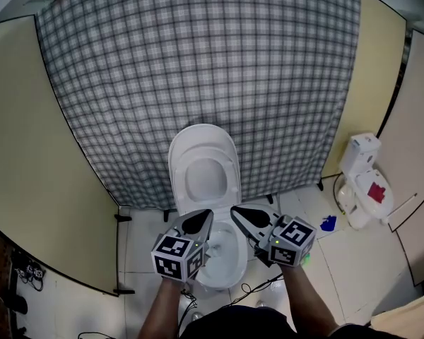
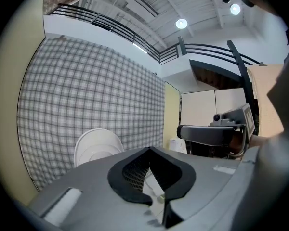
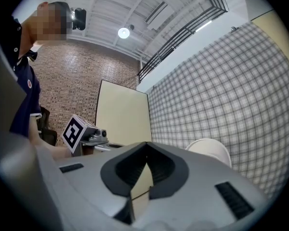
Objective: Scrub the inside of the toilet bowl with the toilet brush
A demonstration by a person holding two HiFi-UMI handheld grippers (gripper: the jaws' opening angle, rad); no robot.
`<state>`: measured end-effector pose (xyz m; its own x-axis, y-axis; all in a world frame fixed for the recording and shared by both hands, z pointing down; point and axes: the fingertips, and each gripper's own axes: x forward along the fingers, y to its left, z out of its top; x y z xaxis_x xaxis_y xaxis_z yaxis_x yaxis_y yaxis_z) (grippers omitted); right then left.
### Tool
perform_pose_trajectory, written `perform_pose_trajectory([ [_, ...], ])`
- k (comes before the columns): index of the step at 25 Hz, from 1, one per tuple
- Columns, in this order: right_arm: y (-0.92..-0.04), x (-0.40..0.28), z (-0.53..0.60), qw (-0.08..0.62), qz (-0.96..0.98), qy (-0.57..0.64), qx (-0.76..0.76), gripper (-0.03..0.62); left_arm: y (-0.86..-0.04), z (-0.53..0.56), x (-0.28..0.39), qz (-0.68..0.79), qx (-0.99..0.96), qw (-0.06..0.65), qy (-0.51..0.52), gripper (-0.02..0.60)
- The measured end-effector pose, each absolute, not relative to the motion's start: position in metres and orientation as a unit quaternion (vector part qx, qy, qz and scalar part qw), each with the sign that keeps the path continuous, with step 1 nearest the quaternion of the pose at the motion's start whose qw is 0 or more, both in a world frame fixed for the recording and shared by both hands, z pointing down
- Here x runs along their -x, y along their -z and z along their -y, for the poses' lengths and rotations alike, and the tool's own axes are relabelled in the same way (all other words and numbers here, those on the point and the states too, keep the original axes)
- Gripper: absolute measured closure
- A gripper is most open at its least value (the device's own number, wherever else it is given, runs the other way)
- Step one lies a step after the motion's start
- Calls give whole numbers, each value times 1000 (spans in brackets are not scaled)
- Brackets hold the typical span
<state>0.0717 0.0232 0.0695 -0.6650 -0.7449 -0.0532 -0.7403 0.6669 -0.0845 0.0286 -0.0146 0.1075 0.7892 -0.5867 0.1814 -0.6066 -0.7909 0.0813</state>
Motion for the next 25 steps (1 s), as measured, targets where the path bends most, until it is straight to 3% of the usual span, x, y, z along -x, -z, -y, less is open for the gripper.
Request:
perform_pose_trajectory([
  [25,-77,-76,22,12,-918,41,394,593,-117,58,-40,323,-939,96,-74,578],
])
